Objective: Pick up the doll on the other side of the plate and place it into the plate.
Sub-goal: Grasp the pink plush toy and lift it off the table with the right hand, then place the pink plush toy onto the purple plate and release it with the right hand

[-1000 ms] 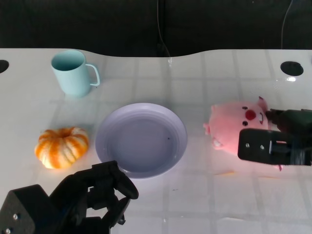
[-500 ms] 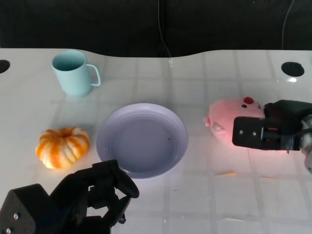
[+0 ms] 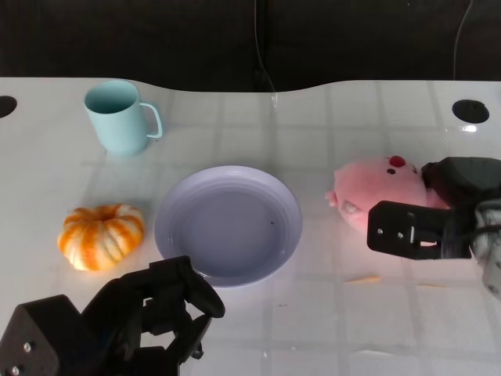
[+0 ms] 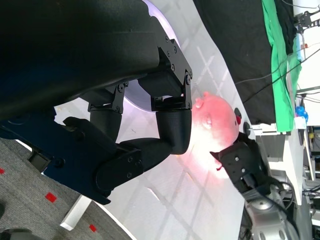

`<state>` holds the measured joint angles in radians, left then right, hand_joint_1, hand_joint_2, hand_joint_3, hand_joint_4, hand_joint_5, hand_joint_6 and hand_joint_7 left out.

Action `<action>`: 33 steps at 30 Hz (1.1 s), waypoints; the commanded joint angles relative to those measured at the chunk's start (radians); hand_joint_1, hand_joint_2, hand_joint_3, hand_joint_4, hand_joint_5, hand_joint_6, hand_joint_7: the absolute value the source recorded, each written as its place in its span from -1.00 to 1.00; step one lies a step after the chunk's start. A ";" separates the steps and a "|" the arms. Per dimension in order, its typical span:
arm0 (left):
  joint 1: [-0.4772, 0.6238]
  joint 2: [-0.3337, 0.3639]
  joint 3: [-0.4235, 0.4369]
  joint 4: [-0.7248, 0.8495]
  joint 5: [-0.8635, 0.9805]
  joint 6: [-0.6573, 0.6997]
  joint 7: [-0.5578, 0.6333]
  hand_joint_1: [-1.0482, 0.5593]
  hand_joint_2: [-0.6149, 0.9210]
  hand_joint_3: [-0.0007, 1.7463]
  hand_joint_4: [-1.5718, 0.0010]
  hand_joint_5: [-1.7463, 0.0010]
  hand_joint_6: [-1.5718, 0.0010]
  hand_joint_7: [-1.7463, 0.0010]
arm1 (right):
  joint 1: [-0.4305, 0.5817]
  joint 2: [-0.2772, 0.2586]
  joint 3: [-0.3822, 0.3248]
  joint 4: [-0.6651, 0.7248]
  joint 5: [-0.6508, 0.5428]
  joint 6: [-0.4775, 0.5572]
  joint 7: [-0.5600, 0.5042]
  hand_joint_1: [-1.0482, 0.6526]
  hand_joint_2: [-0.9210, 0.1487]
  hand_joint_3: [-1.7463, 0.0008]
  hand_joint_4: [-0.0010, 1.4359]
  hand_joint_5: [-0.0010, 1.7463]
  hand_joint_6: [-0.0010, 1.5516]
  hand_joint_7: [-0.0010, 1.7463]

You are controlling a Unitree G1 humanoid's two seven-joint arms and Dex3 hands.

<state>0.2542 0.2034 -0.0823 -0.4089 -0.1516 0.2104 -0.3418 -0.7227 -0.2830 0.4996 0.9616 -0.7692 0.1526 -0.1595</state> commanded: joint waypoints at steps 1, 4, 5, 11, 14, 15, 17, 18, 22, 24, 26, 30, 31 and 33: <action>-0.006 0.011 0.005 -0.004 0.004 0.002 0.004 -0.09 0.60 0.13 0.21 -1.00 0.13 -0.56 | 0.053 -0.024 -0.030 -0.011 0.033 -0.057 -0.080 -0.10 -1.00 0.75 0.10 0.54 0.55 -0.82; -0.010 0.011 0.005 -0.002 0.003 0.004 0.004 -0.10 0.60 0.12 0.22 -1.00 0.13 -0.56 | 0.062 -0.035 -0.065 -0.013 0.065 -0.109 -0.154 -0.06 -1.00 0.82 0.08 0.92 0.27 -0.09; -0.012 0.010 0.006 0.001 0.001 0.004 0.003 -0.11 0.60 0.12 0.23 -1.00 0.14 -0.56 | 0.061 -0.042 -0.073 -0.017 0.069 -0.125 -0.179 -0.06 -1.00 0.81 0.09 0.94 0.22 0.03; -0.026 0.004 0.012 0.015 -0.016 0.006 0.001 -0.08 0.61 0.12 0.22 -1.00 0.14 -0.56 | 0.039 -0.060 -0.136 -0.079 0.121 -0.143 -0.181 -0.05 -0.73 0.32 0.16 0.97 0.01 0.61; -0.027 0.006 0.014 0.015 -0.023 0.011 0.000 -0.08 0.61 0.12 0.19 -1.00 0.14 -0.55 | 0.034 -0.058 -0.171 -0.142 0.144 -0.135 -0.181 -0.04 -0.31 -0.16 0.22 1.00 0.03 0.75; -0.027 0.009 0.013 0.013 -0.021 0.013 0.000 -0.08 0.61 0.12 0.19 -1.00 0.14 -0.55 | 0.033 -0.057 -0.181 -0.166 0.154 -0.132 -0.171 -0.03 -0.20 -0.27 0.25 1.00 0.02 0.82; -0.022 0.014 0.011 0.014 -0.013 0.009 0.001 -0.09 0.60 0.12 0.20 -1.00 0.14 -0.55 | 0.034 -0.055 -0.193 -0.208 0.165 -0.131 -0.157 -0.01 -0.08 -0.40 0.29 1.00 0.04 0.91; -0.021 0.015 0.011 0.016 -0.010 0.005 0.001 -0.09 0.61 0.12 0.20 -1.00 0.14 -0.55 | 0.034 -0.052 -0.197 -0.227 0.169 -0.123 -0.146 -0.01 -0.05 -0.44 0.29 1.00 0.04 0.93; -0.015 0.010 0.012 0.014 -0.014 0.001 0.002 -0.09 0.61 0.12 0.20 -1.00 0.14 -0.55 | 0.039 -0.039 -0.201 -0.305 0.180 -0.121 -0.114 0.03 0.05 -0.49 0.31 1.00 0.04 0.97; -0.016 0.007 0.010 0.010 -0.015 0.007 0.005 -0.09 0.61 0.12 0.19 -1.00 0.14 -0.55 | 0.032 -0.036 -0.194 -0.331 0.178 -0.124 -0.098 0.04 0.08 -0.52 0.32 1.00 0.03 0.99; -0.016 0.005 0.005 0.009 -0.011 0.007 0.009 -0.08 0.61 0.13 0.19 -1.00 0.13 -0.56 | 0.022 -0.027 -0.185 -0.346 0.175 -0.122 -0.073 0.02 0.09 -0.55 0.32 1.00 0.01 1.00; -0.012 0.002 -0.007 0.010 0.011 -0.001 0.019 -0.09 0.59 0.14 0.21 -1.00 0.13 -0.57 | -0.006 0.013 -0.161 -0.344 0.171 -0.132 -0.045 -0.02 0.09 -0.52 0.29 1.00 0.03 0.92; -0.010 -0.001 -0.009 0.007 0.011 0.001 0.019 -0.09 0.59 0.14 0.21 -1.00 0.13 -0.57 | -0.015 0.030 -0.152 -0.341 0.167 -0.132 -0.039 -0.03 0.07 -0.50 0.28 1.00 0.04 0.89; -0.008 -0.006 -0.011 0.002 0.011 0.002 0.019 -0.09 0.59 0.13 0.21 -1.00 0.13 -0.57 | -0.031 0.061 -0.137 -0.340 0.164 -0.129 -0.026 -0.04 0.04 -0.47 0.27 1.00 0.05 0.84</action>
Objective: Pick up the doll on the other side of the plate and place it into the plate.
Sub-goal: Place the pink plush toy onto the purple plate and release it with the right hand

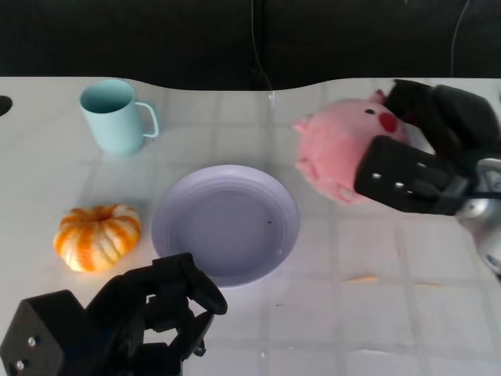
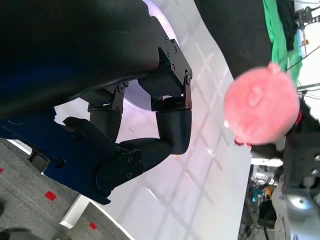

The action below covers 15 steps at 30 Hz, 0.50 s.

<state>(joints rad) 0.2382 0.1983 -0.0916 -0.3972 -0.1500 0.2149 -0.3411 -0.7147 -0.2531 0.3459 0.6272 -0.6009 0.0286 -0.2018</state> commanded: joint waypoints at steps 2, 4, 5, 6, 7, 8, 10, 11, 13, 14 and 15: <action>0.010 -0.005 -0.004 -0.011 0.011 -0.004 0.018 -0.10 0.58 0.13 0.21 -1.00 0.13 -0.57 | -0.053 0.059 0.031 -0.001 -0.009 -0.004 0.027 -0.04 0.02 -0.43 0.25 1.00 0.06 0.77; 0.011 -0.007 -0.006 -0.013 0.012 -0.002 0.017 -0.10 0.59 0.13 0.20 -1.00 0.13 -0.57 | -0.064 0.085 0.040 0.005 -0.010 0.000 0.039 -0.04 0.00 -0.40 0.25 1.00 0.08 0.74; 0.012 -0.009 -0.006 -0.013 0.012 -0.001 0.018 -0.10 0.59 0.13 0.20 -1.00 0.13 -0.57 | -0.069 0.101 0.044 0.012 -0.010 -0.003 0.042 -0.04 -0.01 -0.40 0.25 1.00 0.09 0.74; 0.013 -0.010 -0.008 -0.013 0.014 -0.001 0.018 -0.10 0.59 0.13 0.20 -1.00 0.14 -0.57 | -0.075 0.119 0.051 0.021 -0.012 -0.003 0.043 -0.03 -0.04 -0.37 0.26 1.00 0.09 0.76; 0.013 -0.011 -0.009 -0.013 0.016 -0.002 0.019 -0.10 0.59 0.13 0.20 -1.00 0.14 -0.57 | -0.079 0.131 0.056 0.028 -0.014 -0.004 0.043 -0.02 -0.06 -0.34 0.28 1.00 0.09 0.79; 0.014 -0.012 -0.011 -0.015 0.019 0.001 0.021 -0.10 0.59 0.13 0.20 -1.00 0.13 -0.57 | -0.084 0.143 0.062 0.038 -0.016 -0.005 0.042 -0.02 -0.06 -0.33 0.29 1.00 0.09 0.79; 0.016 -0.013 -0.015 -0.020 0.025 0.005 0.026 -0.10 0.58 0.13 0.20 -1.00 0.13 -0.57 | -0.097 0.175 0.081 0.072 -0.023 -0.009 0.032 -0.03 -0.11 -0.27 0.27 1.00 0.11 0.63; 0.017 -0.013 -0.016 -0.022 0.025 0.008 0.027 -0.11 0.58 0.13 0.20 -1.00 0.13 -0.57 | -0.103 0.190 0.086 0.089 -0.022 -0.012 0.029 -0.03 -0.12 -0.25 0.27 1.00 0.14 0.58; 0.018 -0.014 -0.015 -0.025 0.020 0.013 0.028 -0.10 0.58 0.14 0.21 -1.00 0.13 -0.58 | -0.116 0.218 0.096 0.119 -0.020 -0.012 0.032 -0.04 -0.15 -0.20 0.26 1.00 0.14 0.49; 0.019 -0.014 -0.015 -0.026 0.018 0.015 0.029 -0.10 0.58 0.14 0.21 -1.00 0.13 -0.58 | -0.121 0.227 0.101 0.130 -0.019 -0.013 0.033 -0.04 -0.18 -0.17 0.24 1.00 0.14 0.45; 0.019 -0.014 -0.015 -0.028 0.016 0.019 0.028 -0.10 0.58 0.14 0.21 -1.00 0.13 -0.58 | -0.127 0.242 0.106 0.145 -0.016 -0.014 0.036 -0.04 -0.19 -0.15 0.23 1.00 0.14 0.42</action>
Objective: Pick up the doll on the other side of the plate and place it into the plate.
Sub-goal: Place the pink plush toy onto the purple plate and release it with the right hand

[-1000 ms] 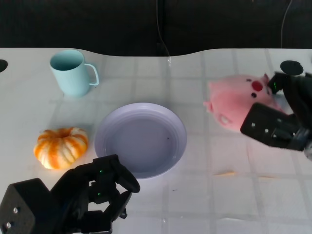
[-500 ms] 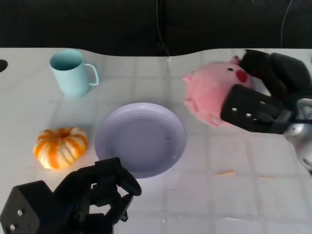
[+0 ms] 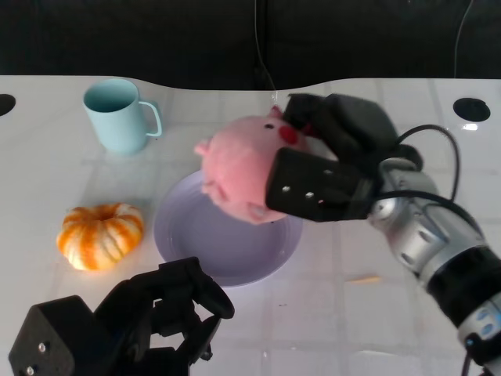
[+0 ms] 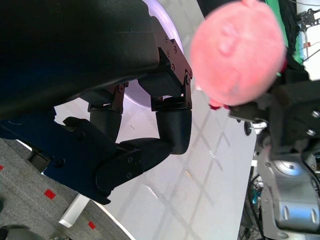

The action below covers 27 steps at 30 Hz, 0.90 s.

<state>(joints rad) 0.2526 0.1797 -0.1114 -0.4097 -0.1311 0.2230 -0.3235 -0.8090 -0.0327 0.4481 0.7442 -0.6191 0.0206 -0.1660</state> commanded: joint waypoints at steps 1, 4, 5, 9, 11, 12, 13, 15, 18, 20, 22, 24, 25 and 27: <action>0.005 0.005 0.005 -0.019 -0.003 0.015 0.011 -0.10 0.58 0.14 0.22 -1.00 0.13 -0.58 | -0.038 0.034 0.006 0.041 0.006 -0.007 0.003 -0.04 -0.21 -0.14 0.22 1.00 0.13 0.40; 0.008 0.005 0.006 -0.025 -0.008 0.023 0.009 -0.10 0.58 0.14 0.22 -1.00 0.14 -0.58 | -0.055 0.072 0.014 0.080 0.012 -0.019 0.008 -0.02 -0.26 -0.11 0.26 1.00 0.10 0.63; 0.009 0.004 0.007 -0.026 -0.012 0.025 0.008 -0.10 0.58 0.15 0.22 -1.00 0.14 -0.58 | -0.061 0.087 0.017 0.092 0.014 -0.019 0.013 -0.02 -0.27 -0.11 0.27 1.00 0.09 0.69; 0.007 0.005 0.004 -0.022 -0.006 0.019 0.008 -0.08 0.58 0.15 0.21 -1.00 0.14 -0.58 | -0.071 0.129 0.024 0.115 0.015 -0.012 0.018 -0.01 -0.30 -0.09 0.28 1.00 0.04 0.78; 0.007 0.005 0.002 -0.019 -0.002 0.012 0.008 -0.08 0.58 0.15 0.20 -1.00 0.14 -0.58 | -0.074 0.139 0.023 0.119 0.018 -0.010 0.027 -0.01 -0.32 -0.07 0.27 1.00 -0.01 0.82; 0.006 0.004 0.002 -0.016 -0.001 0.008 0.008 -0.08 0.58 0.15 0.20 -1.00 0.14 -0.59 | -0.073 0.143 0.021 0.120 0.022 -0.012 0.031 -0.02 -0.33 -0.06 0.27 1.00 -0.02 0.82; 0.006 0.004 0.001 -0.015 -0.001 0.005 0.007 -0.09 0.57 0.15 0.19 -1.00 0.14 -0.58 | -0.072 0.146 0.019 0.120 0.024 -0.014 0.033 0.00 -0.31 -0.05 0.28 1.00 -0.02 0.84; 0.005 0.003 0.001 -0.012 0.000 0.003 0.008 -0.09 0.57 0.15 0.18 -1.00 0.14 -0.58 | -0.066 0.153 0.012 0.114 0.034 -0.013 0.035 0.02 -0.30 0.02 0.24 1.00 -0.02 0.74; 0.004 0.002 0.001 -0.011 -0.001 0.007 0.009 -0.09 0.57 0.15 0.19 -1.00 0.13 -0.57 | -0.056 0.160 0.000 0.098 0.063 -0.014 0.063 0.01 -0.59 0.55 0.16 0.90 0.17 -0.26; 0.004 0.000 0.002 -0.009 -0.004 0.006 0.008 -0.08 0.57 0.15 0.20 -1.00 0.13 -0.57 | -0.052 0.157 0.001 0.081 0.076 -0.006 0.111 -0.06 -0.87 0.77 -0.15 0.24 -0.01 -0.76; 0.004 0.000 0.003 -0.009 -0.006 0.009 0.007 -0.08 0.57 0.15 0.21 -1.00 0.14 -0.57 | -0.047 0.145 0.016 0.060 0.064 -0.001 0.142 -0.15 -0.97 0.83 -0.27 -0.22 -0.18 -0.93; 0.004 0.000 0.004 -0.010 -0.005 0.013 0.007 -0.08 0.57 0.15 0.21 -1.00 0.14 -0.57 | -0.039 0.131 0.033 0.036 0.045 0.001 0.153 -0.28 -0.99 0.83 -0.44 -0.48 -0.36 -0.99; 0.004 0.001 0.004 -0.011 -0.005 0.014 0.007 -0.08 0.58 0.15 0.20 -1.00 0.14 -0.57 | -0.034 0.126 0.038 0.024 0.039 0.002 0.157 -0.33 -1.00 0.82 -0.52 -0.55 -0.42 -0.99; 0.003 0.002 0.004 -0.011 -0.004 0.016 0.006 -0.08 0.58 0.15 0.21 -1.00 0.15 -0.57 | -0.026 0.112 0.046 -0.008 0.033 0.015 0.182 -0.40 -1.00 0.79 -0.61 -0.61 -0.49 -1.00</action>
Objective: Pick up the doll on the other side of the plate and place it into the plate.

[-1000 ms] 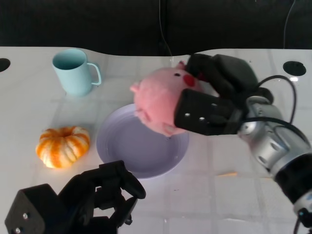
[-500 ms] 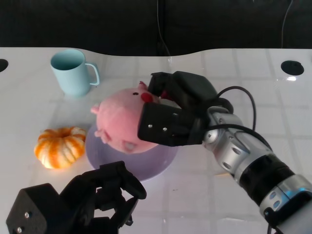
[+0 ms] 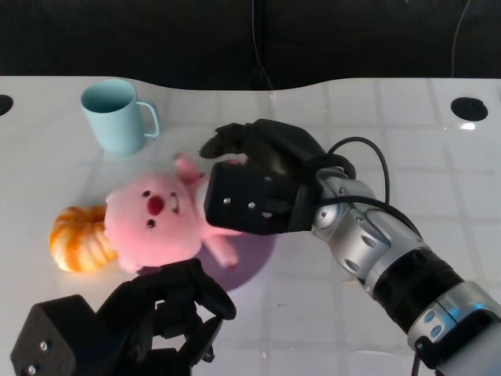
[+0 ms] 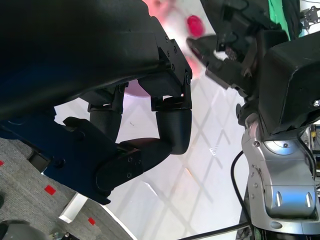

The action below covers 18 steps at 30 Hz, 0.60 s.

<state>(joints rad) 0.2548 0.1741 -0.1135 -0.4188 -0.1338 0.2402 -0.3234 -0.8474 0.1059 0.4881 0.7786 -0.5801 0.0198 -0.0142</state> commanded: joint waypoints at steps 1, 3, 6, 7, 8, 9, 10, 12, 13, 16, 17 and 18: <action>0.001 0.009 0.006 -0.001 -0.001 -0.001 0.005 -0.08 0.58 0.15 0.22 -1.00 0.15 -0.57 | 0.016 -0.032 0.009 -0.059 -0.007 0.024 0.046 -0.44 -1.00 0.78 -0.65 -0.63 -0.53 -1.00; 0.000 0.008 0.006 0.000 -0.003 0.000 0.004 -0.08 0.58 0.15 0.21 -1.00 0.15 -0.57 | 0.022 -0.047 0.016 -0.100 -0.007 0.047 0.098 -0.49 -1.00 0.75 -0.71 -0.67 -0.59 -1.00; 0.002 0.007 0.005 0.002 -0.003 -0.002 0.004 -0.08 0.58 0.15 0.21 -1.00 0.15 -0.57 | 0.034 -0.072 0.030 -0.163 -0.017 0.075 0.158 -0.56 -1.00 0.74 -0.76 -0.70 -0.64 -1.00; 0.003 0.006 0.004 0.001 -0.003 -0.002 0.005 -0.08 0.59 0.15 0.21 -1.00 0.16 -0.57 | 0.041 -0.084 0.035 -0.188 -0.023 0.081 0.173 -0.57 -1.00 0.74 -0.76 -0.71 -0.64 -1.00; 0.003 0.006 0.004 0.001 -0.003 -0.002 0.005 -0.08 0.59 0.15 0.20 -1.00 0.16 -0.57 | 0.049 -0.096 0.039 -0.214 -0.028 0.088 0.186 -0.59 -1.00 0.75 -0.76 -0.71 -0.65 -1.00; 0.003 0.006 0.003 0.002 -0.002 -0.004 0.005 -0.08 0.59 0.15 0.20 -1.00 0.16 -0.57 | 0.057 -0.107 0.041 -0.240 -0.032 0.094 0.199 -0.59 -1.00 0.75 -0.75 -0.72 -0.65 -1.00; 0.003 0.005 0.002 0.002 -0.001 -0.004 0.006 -0.07 0.59 0.15 0.20 -1.00 0.16 -0.57 | 0.068 -0.120 0.041 -0.270 -0.034 0.101 0.214 -0.60 -1.00 0.75 -0.76 -0.72 -0.65 -1.00; 0.002 0.004 0.001 0.003 -0.001 -0.004 0.006 -0.08 0.59 0.14 0.20 -1.00 0.16 -0.58 | 0.102 -0.164 0.036 -0.356 -0.042 0.103 0.247 -0.60 -1.00 0.75 -0.75 -0.72 -0.64 -0.99; 0.001 0.003 0.001 0.004 -0.001 -0.004 0.006 -0.08 0.59 0.14 0.20 -1.00 0.16 -0.58 | 0.124 -0.187 0.030 -0.402 -0.040 0.099 0.262 -0.61 -1.00 0.75 -0.75 -0.72 -0.64 -0.99; -0.002 0.003 0.001 0.007 0.001 -0.008 0.006 -0.08 0.59 0.14 0.20 -1.00 0.16 -0.58 | 0.197 -0.255 0.003 -0.535 -0.020 0.073 0.294 -0.62 -1.00 0.75 -0.72 -0.71 -0.62 -0.99; -0.002 0.004 0.001 0.008 0.002 -0.009 0.006 -0.09 0.59 0.14 0.20 -1.00 0.15 -0.58 | 0.219 -0.272 -0.006 -0.568 -0.011 0.063 0.299 -0.61 -1.00 0.76 -0.68 -0.69 -0.60 -0.98; -0.003 0.004 0.002 0.007 0.002 -0.007 0.006 -0.09 0.59 0.14 0.20 -1.00 0.15 -0.58 | 0.249 -0.294 -0.019 -0.611 -0.002 0.052 0.306 -0.60 -1.00 0.77 -0.67 -0.68 -0.59 -0.98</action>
<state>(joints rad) 0.2517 0.1697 -0.1161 -0.4095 -0.1330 0.2402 -0.3235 -0.6295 -0.1512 0.4923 0.2211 -0.5990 0.0883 0.2799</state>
